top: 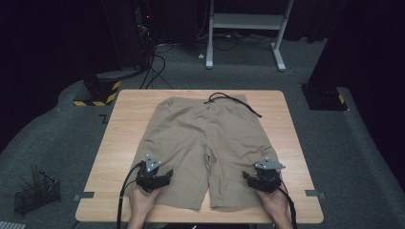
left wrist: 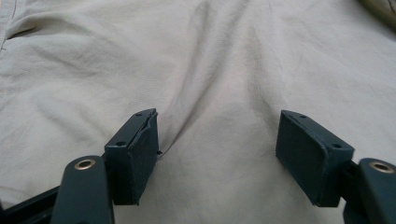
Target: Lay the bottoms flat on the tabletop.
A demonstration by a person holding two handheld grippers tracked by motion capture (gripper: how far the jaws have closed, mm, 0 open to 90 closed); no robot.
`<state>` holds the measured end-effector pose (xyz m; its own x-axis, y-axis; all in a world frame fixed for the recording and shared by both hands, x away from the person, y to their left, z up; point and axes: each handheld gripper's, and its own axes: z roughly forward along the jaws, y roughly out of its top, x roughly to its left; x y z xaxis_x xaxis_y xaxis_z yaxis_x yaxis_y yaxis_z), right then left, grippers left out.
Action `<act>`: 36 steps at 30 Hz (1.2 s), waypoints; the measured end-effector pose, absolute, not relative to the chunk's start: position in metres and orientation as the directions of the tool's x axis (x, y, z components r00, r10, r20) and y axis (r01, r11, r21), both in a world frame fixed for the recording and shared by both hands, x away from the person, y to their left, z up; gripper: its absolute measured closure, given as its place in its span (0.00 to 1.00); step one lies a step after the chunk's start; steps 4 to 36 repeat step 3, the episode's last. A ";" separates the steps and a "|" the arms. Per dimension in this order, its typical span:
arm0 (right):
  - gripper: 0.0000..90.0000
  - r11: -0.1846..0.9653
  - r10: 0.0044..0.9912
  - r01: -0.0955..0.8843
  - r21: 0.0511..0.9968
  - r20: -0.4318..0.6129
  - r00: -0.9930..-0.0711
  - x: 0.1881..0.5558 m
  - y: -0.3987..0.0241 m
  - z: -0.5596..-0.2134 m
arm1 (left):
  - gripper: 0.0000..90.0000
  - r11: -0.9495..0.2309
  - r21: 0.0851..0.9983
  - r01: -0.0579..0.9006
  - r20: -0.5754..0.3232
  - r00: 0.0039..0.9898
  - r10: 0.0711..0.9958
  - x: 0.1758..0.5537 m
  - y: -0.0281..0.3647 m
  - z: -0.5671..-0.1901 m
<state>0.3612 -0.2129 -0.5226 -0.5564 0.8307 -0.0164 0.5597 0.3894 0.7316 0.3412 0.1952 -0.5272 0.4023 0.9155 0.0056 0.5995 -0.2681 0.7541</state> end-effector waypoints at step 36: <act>0.45 0.390 0.831 0.560 0.732 -0.017 -0.557 0.361 -0.213 -0.523 | 0.33 -0.268 0.754 0.599 0.006 0.403 0.915 0.341 0.195 -0.527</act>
